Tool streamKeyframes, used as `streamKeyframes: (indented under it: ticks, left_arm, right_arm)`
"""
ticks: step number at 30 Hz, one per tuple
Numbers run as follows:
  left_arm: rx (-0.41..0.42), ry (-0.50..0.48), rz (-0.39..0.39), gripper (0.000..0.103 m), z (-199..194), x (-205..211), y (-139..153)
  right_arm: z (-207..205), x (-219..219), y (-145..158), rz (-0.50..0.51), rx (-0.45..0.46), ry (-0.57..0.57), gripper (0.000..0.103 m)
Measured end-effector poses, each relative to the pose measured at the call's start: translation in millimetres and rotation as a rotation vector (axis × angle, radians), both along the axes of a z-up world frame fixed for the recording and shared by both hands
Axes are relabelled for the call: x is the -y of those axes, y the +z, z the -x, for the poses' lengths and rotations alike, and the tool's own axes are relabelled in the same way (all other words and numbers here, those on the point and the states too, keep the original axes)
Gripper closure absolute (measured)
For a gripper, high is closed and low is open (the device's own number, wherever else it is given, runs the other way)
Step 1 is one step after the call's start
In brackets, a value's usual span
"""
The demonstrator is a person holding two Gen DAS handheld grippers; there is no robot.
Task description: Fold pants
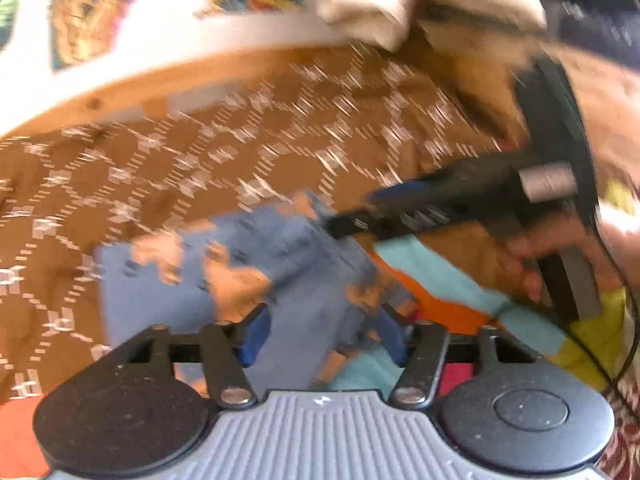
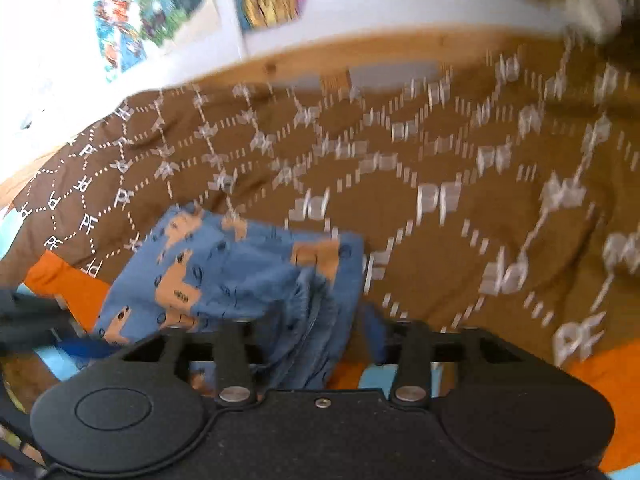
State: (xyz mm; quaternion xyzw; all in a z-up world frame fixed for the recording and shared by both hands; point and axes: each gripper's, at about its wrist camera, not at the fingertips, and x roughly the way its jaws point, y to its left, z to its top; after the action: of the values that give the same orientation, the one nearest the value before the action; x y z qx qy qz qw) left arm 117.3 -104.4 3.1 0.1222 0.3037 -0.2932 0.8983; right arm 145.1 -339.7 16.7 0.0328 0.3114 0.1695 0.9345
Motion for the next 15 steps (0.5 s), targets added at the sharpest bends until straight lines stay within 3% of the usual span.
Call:
streamKeyframes:
  ticks: [1, 2, 4, 5, 7, 9, 13, 15]
  left_arm:
    - [0.019, 0.037, 0.008, 0.029, -2.9, -6.5, 4.3]
    - [0.043, 0.097, 0.014, 0.028, -8.9, -14.2, 7.3]
    - [0.042, 0.181, 0.011, 0.030, -27.2, -21.5, 7.8]
    - [0.027, 0.200, 0.002, 0.040, -40.4, -23.2, 7.5]
    - [0.016, 0.220, -0.016, 0.050, -66.3, -26.0, 4.6]
    - [0.032, 0.236, -0.050, 0.050, -83.8, -26.5, -0.4]
    - [0.082, 0.264, -0.214, 0.049, -116.9, -16.6, -25.3]
    - [0.086, 0.309, -0.190, 0.045, -127.2, -16.7, -34.2]
  right_arm:
    - [5.0, -1.9, 3.9, 0.030, 0.059, -0.011, 0.016]
    - [7.8, -3.6, 5.0, 0.051, 0.105, -0.021, 0.009]
    - [9.4, -10.4, 4.2, 0.094, 0.158, -0.027, 0.009]
    - [7.5, -16.1, 2.5, 0.116, 0.172, -0.018, 0.009]
    - [3.1, -29.1, -2.4, 0.168, 0.193, 0.007, 0.009]
    - [-4.5, -41.9, -8.5, 0.235, 0.201, 0.020, 0.010]
    - [-21.2, -46.8, -24.2, 0.304, 0.167, -0.014, 0.011]
    - [-28.4, -33.6, -30.0, 0.262, 0.132, -0.062, 0.010]
